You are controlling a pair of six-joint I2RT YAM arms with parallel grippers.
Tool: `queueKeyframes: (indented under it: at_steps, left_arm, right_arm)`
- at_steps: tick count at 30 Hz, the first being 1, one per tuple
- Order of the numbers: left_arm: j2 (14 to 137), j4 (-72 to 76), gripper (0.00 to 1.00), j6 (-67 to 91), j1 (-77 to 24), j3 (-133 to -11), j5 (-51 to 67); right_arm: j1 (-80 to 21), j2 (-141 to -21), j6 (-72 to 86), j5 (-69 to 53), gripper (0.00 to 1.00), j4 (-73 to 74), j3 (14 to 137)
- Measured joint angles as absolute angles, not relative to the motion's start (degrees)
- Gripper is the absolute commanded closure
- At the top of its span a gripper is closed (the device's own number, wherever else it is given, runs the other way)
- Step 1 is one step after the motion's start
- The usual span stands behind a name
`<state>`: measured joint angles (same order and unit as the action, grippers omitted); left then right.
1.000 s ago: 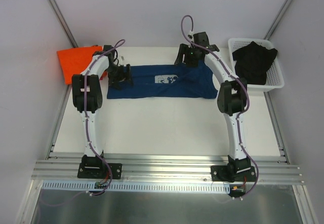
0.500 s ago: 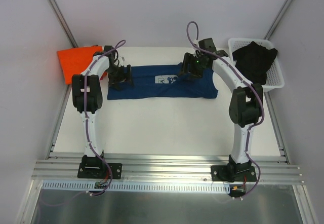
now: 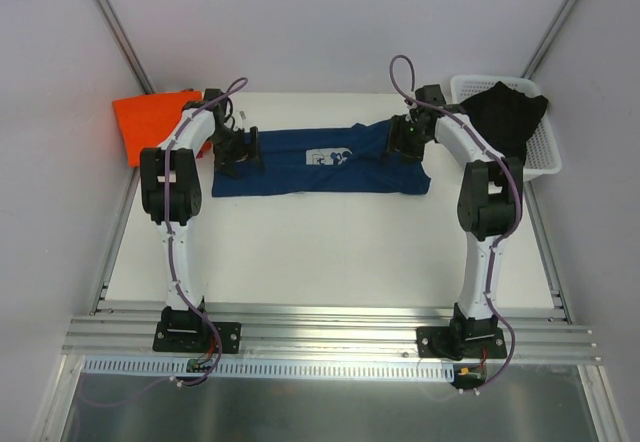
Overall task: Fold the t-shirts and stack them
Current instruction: Fold the other side of the tshirt into a rectangle
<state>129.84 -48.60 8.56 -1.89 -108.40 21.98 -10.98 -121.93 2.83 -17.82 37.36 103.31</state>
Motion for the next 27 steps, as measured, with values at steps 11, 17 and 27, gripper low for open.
queueKeyframes:
  at_steps: [11, 17, 27]
  left_arm:
    - [128.88, -48.71, 0.14, 8.56, -1.89, -108.05, 21.96]
    - [128.88, -48.73, 0.14, 8.58, -1.89, -108.05, 21.96]
    - [128.88, -48.73, 0.14, 8.56, -1.89, -108.01, 21.91]
  right_arm:
    - [-11.05, -126.78, 1.21, -17.41, 0.58, 37.47, 107.09]
    - [-11.51, -127.20, 1.19, -17.43, 0.59, 37.23, 108.25]
    - [-11.84, -130.93, -0.16, -18.39, 0.93, 36.62, 111.11]
